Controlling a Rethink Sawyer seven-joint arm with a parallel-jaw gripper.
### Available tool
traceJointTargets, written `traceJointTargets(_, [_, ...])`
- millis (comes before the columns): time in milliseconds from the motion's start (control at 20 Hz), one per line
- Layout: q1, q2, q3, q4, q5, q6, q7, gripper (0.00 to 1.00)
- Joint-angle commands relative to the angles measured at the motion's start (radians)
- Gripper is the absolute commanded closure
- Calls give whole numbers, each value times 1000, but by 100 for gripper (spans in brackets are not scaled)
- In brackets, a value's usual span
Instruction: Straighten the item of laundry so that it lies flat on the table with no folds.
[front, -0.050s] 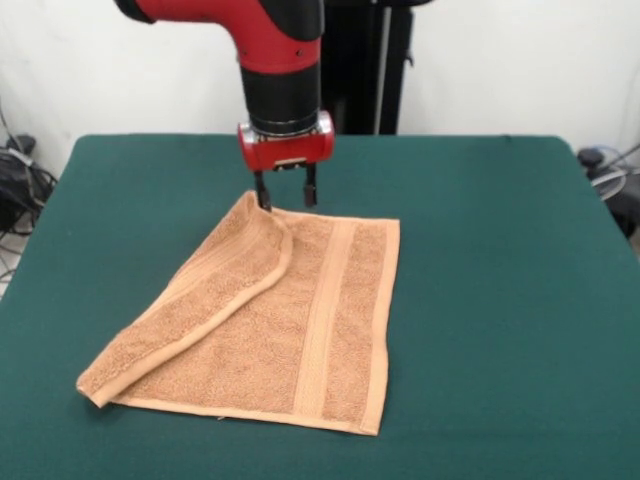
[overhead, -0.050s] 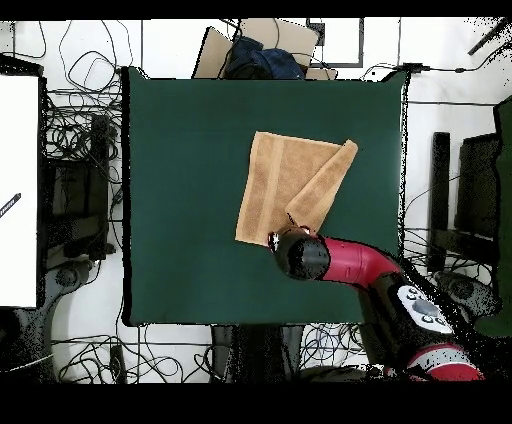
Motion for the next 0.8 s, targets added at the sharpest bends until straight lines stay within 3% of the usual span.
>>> traceJointTargets(50, [13, -51, 43, 42, 46, 20, 166, 0])
traceJointTargets(800, [16, -45, 46, 30, 44, 8, 164, 0])
